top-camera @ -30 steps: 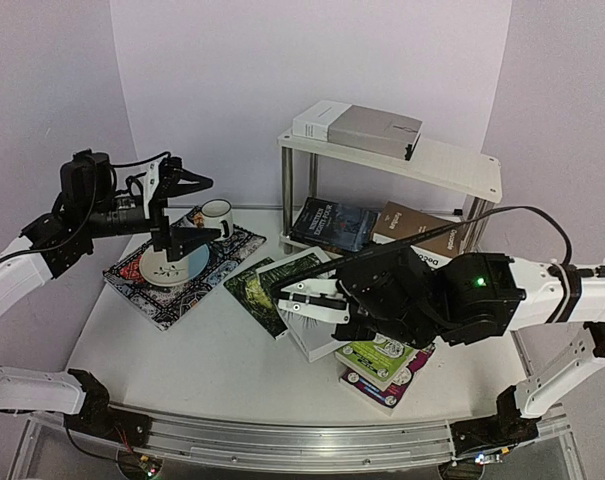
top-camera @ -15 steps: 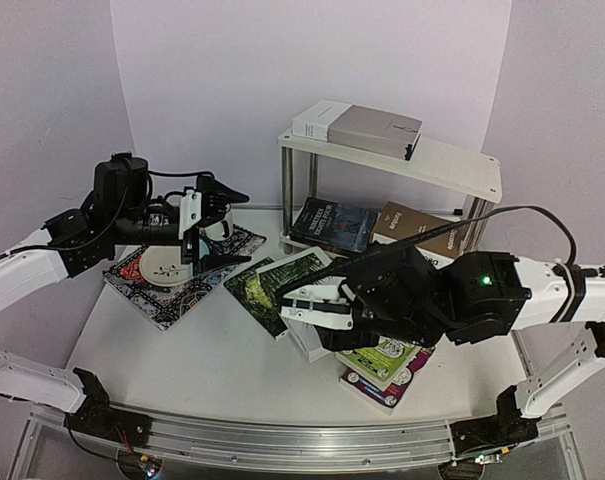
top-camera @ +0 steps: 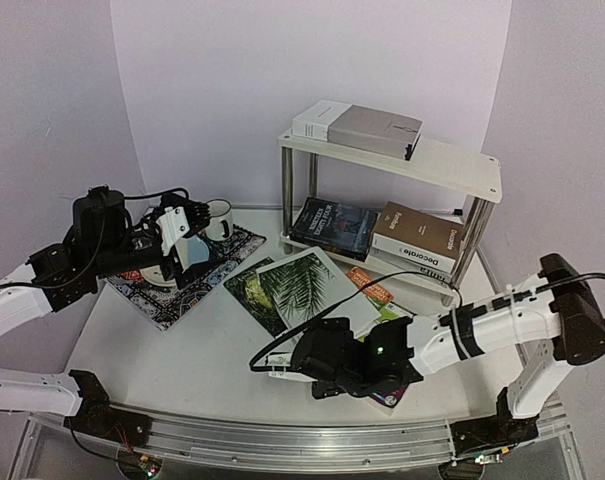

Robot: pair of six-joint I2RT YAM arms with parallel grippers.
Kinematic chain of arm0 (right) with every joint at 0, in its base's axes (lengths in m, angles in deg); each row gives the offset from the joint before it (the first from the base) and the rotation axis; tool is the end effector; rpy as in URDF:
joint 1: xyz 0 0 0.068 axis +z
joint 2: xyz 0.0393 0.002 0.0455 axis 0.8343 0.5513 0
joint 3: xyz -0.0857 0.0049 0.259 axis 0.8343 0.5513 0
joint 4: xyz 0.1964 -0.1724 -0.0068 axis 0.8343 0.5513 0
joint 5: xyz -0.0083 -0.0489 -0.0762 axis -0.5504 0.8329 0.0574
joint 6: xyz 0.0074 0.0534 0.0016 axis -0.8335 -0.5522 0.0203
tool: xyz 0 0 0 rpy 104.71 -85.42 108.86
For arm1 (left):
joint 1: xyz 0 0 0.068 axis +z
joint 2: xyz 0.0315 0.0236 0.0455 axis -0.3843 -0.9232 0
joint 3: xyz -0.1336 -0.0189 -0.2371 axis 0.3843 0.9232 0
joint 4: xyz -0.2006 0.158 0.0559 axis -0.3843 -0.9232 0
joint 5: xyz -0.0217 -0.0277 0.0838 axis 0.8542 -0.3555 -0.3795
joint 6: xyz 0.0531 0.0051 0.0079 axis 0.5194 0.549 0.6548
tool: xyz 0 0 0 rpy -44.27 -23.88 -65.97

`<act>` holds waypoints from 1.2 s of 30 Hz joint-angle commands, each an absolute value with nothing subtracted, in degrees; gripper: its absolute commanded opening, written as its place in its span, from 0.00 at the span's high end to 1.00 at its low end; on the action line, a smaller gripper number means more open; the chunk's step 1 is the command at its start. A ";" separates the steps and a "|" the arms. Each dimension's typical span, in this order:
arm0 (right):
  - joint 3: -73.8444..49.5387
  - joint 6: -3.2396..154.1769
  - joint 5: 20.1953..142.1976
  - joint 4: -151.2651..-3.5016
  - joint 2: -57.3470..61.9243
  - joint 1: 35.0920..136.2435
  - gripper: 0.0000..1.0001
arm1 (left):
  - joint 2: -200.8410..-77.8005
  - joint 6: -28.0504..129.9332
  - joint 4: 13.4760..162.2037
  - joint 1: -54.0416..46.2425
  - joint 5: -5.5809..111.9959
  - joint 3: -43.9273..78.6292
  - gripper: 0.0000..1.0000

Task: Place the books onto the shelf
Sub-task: Pick up the book from the book pile.

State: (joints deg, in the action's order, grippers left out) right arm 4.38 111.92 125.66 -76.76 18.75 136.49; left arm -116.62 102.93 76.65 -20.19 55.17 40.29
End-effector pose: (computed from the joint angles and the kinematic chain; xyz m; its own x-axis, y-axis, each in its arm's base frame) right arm 0.0843 0.3535 0.2046 0.2531 -0.8400 -0.4799 -0.6701 0.2055 -0.7132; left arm 0.1531 -0.1504 0.3448 0.3942 0.5044 -0.7683 0.7093 0.3646 0.6033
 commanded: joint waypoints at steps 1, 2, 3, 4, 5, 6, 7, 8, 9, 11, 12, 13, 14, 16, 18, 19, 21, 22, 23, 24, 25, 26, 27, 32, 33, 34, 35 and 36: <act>4.80 115.83 131.62 -85.69 24.34 134.94 0.02 | -114.78 99.74 79.63 -20.03 51.66 41.29 0.00; 4.93 116.65 132.68 -87.52 25.42 134.84 0.02 | -114.44 99.71 79.59 -20.03 51.66 41.47 0.00; 5.12 117.53 133.81 -89.53 26.45 134.78 0.02 | -114.07 99.72 79.58 -20.03 51.53 41.68 0.00; 5.30 118.55 135.40 -91.53 27.66 134.77 0.02 | -113.61 99.78 79.58 -20.03 51.34 41.82 0.00; 5.48 119.58 137.20 -93.74 28.99 134.76 0.02 | -113.20 99.89 79.60 -20.03 51.13 41.99 0.00; 5.65 120.60 138.67 -96.26 30.48 134.76 0.02 | -112.91 100.02 79.62 -20.03 50.97 42.22 0.00; 6.10 122.12 140.67 -98.52 31.71 134.77 0.02 | -112.59 100.05 79.60 -20.03 50.94 42.38 0.00; 6.72 123.30 141.93 -101.86 32.50 134.84 0.02 | -112.39 100.05 79.63 -20.03 51.06 42.54 0.00; 7.46 123.94 142.60 -103.48 32.89 134.81 0.02 | -112.18 100.06 79.58 -20.03 51.27 42.65 0.00; 8.84 124.53 142.96 -106.78 32.68 134.84 0.02 | -111.93 100.16 79.46 -20.03 51.51 42.84 0.00; 9.32 124.61 142.97 -107.92 32.59 134.82 0.02 | -111.88 100.19 79.37 -20.03 51.54 42.90 0.00; 9.49 124.76 143.02 -108.51 32.80 134.84 0.02 | -111.87 100.27 79.33 -20.01 51.49 42.98 0.00; 9.46 125.27 143.40 -108.87 33.51 134.84 0.02 | -111.90 100.35 79.34 -20.02 51.39 43.01 0.00; 9.58 126.87 144.95 -110.71 35.06 134.82 0.02 | -112.09 100.48 79.32 -20.02 51.31 43.05 0.00; 10.17 128.65 146.24 -113.46 36.33 134.82 0.03 | -112.31 100.44 79.32 -19.97 51.46 43.03 0.00; 10.58 129.15 146.63 -114.79 36.44 134.84 0.06 | -112.44 100.41 79.32 -20.02 51.52 43.03 0.00; 11.03 129.41 146.77 -115.76 35.87 134.81 0.15 | -112.56 100.49 79.32 -20.00 51.54 43.03 0.00; 11.22 129.47 146.64 -116.00 35.43 134.83 0.18 | -112.65 100.50 79.32 -19.96 51.47 43.09 0.00; 11.32 129.71 146.65 -116.26 35.13 134.83 0.25 | -112.67 100.64 79.34 -20.03 51.35 43.13 0.00; 11.42 130.32 146.75 -116.66 34.92 134.81 0.30 | -112.63 100.76 79.33 -20.03 51.23 43.12 0.00; 11.52 131.05 147.02 -117.31 34.66 134.83 0.36 | -112.65 100.86 79.32 -20.03 51.20 43.07 0.00; 11.66 131.80 147.33 -118.16 34.30 134.85 0.43 | -112.70 100.92 79.32 -20.02 51.18 42.99 0.00; 11.87 132.67 147.66 -119.22 33.72 134.85 0.50 | -112.76 100.93 79.32 -19.99 51.21 42.90 0.00; 12.49 136.52 148.29 -121.98 28.12 135.02 0.76 | -112.93 100.93 79.31 -19.94 51.23 42.37 0.00; 12.41 137.02 148.23 -122.00 26.86 135.07 0.80 | -112.95 100.93 79.28 -19.97 51.20 42.27 0.00; 12.32 137.72 148.12 -122.01 25.29 135.14 0.82 | -113.05 100.93 79.25 -19.99 51.18 42.14 0.00; 12.22 138.31 147.88 -121.96 23.82 135.29 0.83 | -113.11 100.93 79.23 -19.98 51.18 42.02 0.00; 11.99 138.73 147.59 -121.37 22.27 135.43 0.85 | -113.07 100.87 79.23 -19.99 51.22 41.91 0.00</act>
State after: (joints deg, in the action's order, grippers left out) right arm 12.38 135.67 146.14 -119.61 30.42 134.82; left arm -112.78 101.09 77.29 -20.16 51.78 43.17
